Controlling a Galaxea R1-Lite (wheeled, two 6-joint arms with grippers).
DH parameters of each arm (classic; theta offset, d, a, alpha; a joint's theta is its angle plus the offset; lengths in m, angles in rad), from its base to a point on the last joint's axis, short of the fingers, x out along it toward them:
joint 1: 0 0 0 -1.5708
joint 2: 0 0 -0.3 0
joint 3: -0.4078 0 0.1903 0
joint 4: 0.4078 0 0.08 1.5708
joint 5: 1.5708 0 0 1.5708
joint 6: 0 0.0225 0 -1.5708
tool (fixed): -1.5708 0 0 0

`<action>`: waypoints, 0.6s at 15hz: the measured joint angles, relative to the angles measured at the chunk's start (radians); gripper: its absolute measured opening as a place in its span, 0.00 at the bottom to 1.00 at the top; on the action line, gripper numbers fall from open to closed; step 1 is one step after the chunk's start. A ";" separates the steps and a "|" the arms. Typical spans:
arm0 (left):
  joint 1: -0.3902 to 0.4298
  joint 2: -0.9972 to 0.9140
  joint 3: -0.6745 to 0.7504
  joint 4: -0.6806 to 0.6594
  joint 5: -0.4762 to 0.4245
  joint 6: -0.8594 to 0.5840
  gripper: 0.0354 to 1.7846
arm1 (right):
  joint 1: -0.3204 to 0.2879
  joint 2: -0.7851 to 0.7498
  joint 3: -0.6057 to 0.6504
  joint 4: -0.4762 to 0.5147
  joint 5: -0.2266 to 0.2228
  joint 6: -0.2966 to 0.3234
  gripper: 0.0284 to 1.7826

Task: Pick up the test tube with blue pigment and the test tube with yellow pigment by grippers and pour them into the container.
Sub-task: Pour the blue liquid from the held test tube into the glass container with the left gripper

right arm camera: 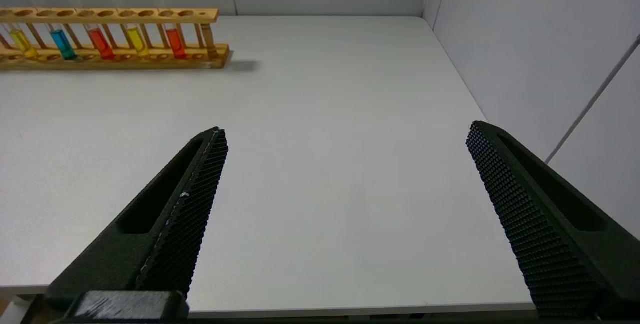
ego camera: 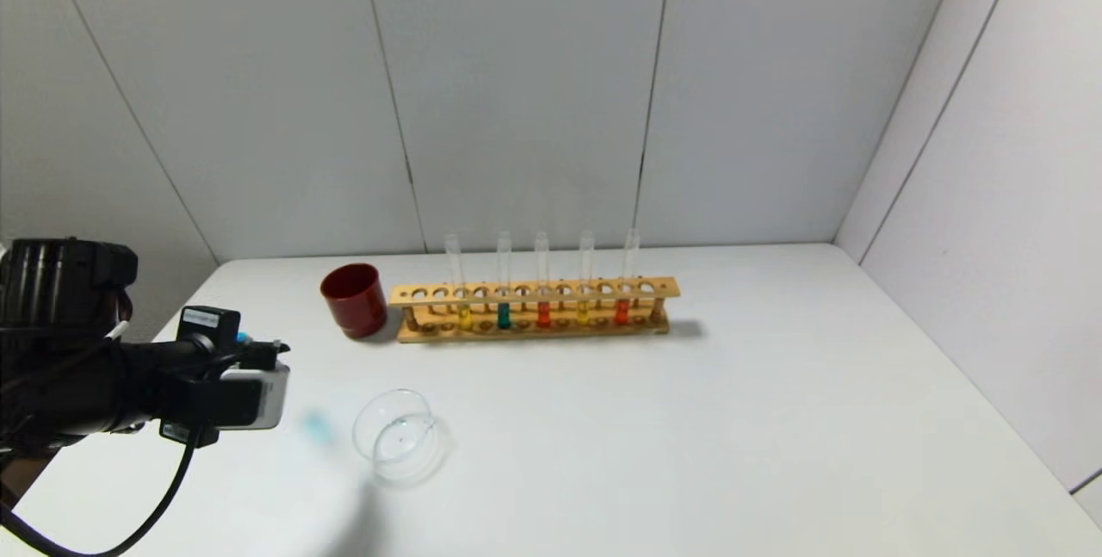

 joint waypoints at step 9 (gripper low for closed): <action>-0.121 0.138 -0.007 -0.100 0.166 0.039 0.16 | 0.000 0.000 0.000 0.000 0.001 0.000 0.98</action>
